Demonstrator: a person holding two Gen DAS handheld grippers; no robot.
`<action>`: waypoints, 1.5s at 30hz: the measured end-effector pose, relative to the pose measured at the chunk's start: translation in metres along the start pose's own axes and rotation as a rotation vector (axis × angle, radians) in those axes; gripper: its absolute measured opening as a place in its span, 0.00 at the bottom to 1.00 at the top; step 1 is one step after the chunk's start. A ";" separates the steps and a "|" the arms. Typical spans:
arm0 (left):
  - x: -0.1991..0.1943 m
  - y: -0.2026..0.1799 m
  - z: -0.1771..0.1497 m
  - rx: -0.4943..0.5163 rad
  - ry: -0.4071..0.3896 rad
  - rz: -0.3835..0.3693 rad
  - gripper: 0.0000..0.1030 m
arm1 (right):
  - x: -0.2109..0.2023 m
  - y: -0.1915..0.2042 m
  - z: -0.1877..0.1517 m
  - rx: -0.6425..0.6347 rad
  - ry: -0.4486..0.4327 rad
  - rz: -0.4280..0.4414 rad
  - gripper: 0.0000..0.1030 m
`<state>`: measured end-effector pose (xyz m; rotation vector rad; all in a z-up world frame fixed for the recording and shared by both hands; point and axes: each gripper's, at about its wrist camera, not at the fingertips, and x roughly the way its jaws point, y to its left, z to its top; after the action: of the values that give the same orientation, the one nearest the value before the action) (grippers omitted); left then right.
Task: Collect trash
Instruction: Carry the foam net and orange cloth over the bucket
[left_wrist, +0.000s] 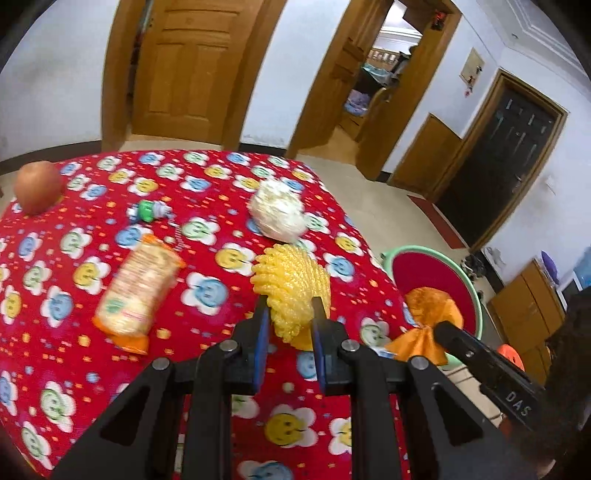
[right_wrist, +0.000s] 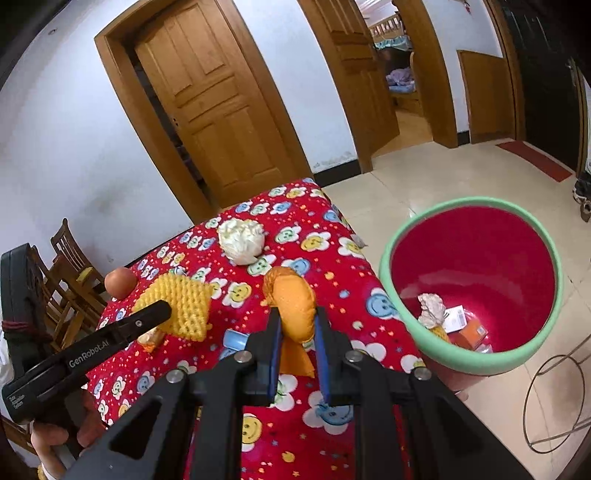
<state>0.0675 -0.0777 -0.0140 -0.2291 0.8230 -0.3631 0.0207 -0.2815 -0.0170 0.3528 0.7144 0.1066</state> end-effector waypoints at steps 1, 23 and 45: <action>0.002 -0.003 -0.001 0.004 0.008 -0.005 0.20 | 0.001 -0.002 -0.001 0.004 0.002 0.000 0.18; 0.047 -0.016 -0.026 0.034 0.130 0.070 0.20 | -0.021 -0.035 0.002 0.074 -0.051 -0.001 0.18; -0.010 -0.042 0.015 0.052 -0.023 0.003 0.20 | -0.048 -0.065 0.012 0.130 -0.129 -0.022 0.18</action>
<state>0.0627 -0.1113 0.0165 -0.1830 0.7898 -0.3776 -0.0090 -0.3561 -0.0020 0.4720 0.5988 0.0161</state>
